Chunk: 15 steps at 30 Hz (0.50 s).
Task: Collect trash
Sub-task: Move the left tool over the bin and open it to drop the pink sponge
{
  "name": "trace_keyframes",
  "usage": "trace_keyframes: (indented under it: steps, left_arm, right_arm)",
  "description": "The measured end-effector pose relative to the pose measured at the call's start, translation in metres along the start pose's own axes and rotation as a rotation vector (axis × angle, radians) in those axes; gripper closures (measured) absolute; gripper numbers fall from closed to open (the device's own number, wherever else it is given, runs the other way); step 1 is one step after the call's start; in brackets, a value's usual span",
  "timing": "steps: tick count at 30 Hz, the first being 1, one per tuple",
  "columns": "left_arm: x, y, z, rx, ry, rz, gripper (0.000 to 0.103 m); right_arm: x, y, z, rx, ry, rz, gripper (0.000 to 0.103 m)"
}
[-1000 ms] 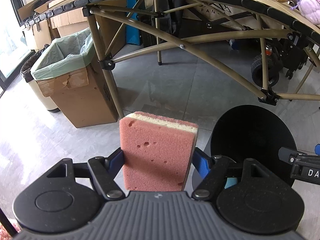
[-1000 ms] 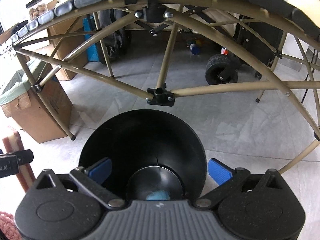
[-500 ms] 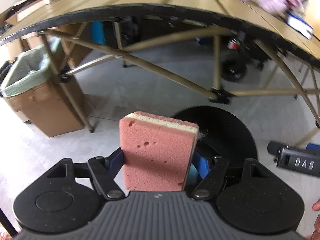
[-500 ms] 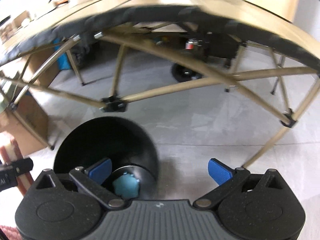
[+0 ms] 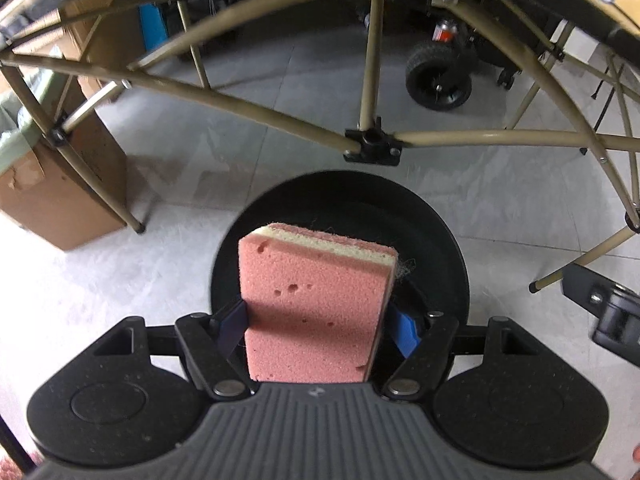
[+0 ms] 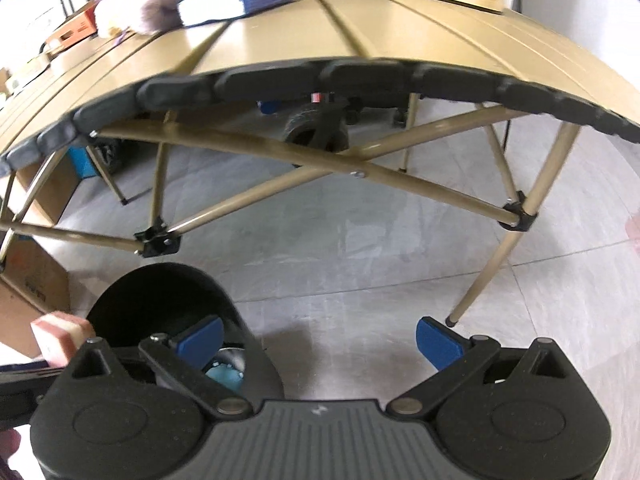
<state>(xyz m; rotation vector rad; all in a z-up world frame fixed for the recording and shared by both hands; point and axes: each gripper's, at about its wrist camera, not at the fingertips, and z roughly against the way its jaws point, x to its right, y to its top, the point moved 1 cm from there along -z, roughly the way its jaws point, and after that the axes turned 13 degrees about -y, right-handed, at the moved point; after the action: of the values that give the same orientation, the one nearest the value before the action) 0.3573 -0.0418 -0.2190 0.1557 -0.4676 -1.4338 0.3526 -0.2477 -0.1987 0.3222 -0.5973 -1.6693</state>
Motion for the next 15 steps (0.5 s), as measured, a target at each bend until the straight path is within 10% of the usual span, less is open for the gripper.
trace_keyframes:
  steps: [15]
  left_arm:
    - [0.006,0.014,-0.042,-0.106,0.013,0.103,0.029]
  right_arm:
    - [0.02,-0.003,-0.008,-0.013,-0.026,-0.042,0.0]
